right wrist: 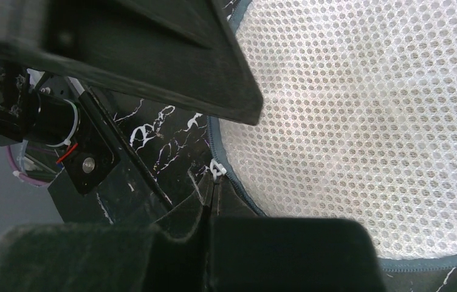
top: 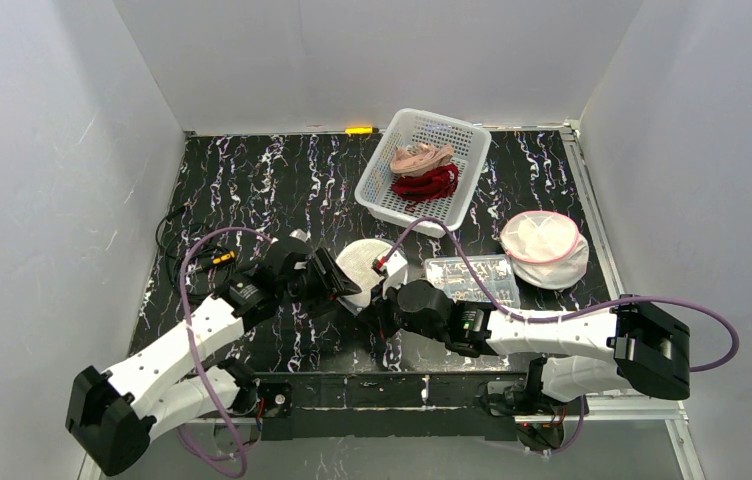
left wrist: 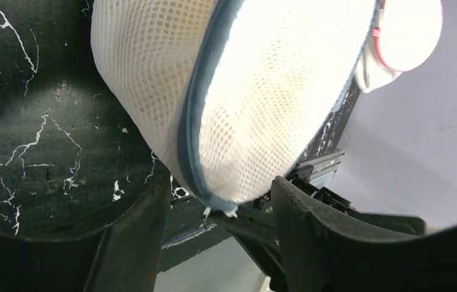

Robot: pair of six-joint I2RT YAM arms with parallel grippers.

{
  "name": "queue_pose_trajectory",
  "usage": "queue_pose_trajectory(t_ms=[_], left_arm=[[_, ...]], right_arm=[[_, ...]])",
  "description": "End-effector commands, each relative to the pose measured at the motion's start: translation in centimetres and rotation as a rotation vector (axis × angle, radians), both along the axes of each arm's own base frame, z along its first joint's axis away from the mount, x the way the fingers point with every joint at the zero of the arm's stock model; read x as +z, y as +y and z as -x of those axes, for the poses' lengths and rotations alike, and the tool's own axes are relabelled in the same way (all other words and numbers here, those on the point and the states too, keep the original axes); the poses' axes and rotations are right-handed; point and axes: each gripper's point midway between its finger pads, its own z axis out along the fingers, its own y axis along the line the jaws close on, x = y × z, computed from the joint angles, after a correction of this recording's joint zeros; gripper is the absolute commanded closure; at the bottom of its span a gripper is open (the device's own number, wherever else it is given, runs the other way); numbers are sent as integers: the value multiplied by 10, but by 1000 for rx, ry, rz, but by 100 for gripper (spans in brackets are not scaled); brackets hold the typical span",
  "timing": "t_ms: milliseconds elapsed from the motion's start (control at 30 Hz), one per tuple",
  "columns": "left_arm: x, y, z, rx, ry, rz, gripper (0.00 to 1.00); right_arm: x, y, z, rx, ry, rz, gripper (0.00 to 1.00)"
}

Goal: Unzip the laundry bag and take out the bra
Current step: Unzip the laundry bag at the center of the board.

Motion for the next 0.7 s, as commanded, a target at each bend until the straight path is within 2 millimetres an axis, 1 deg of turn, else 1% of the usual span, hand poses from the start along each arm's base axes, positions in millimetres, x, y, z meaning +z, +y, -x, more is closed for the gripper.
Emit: queue_pose_trajectory(t_ms=[0, 100, 333, 433, 633, 667], left_arm=[[-7, -9, -7, -8, 17, -5, 44], [-13, -9, -7, -5, 24, -16, 51], [-17, -3, -9, 9, 11, -48, 76], [-18, 0, -9, 8, 7, -63, 83], [-20, 3, -9, 11, 5, -80, 99], [-20, 3, -9, 9, 4, -84, 100]], right_arm=[[36, 16, -1, 14, -27, -108, 99], [35, 13, -1, 9, -27, -104, 99], [30, 6, -2, -6, -29, -80, 99], [27, -1, -4, -22, -34, -61, 99], [19, -17, -7, -63, -38, -21, 99], [18, -20, -7, -72, -39, -15, 99]])
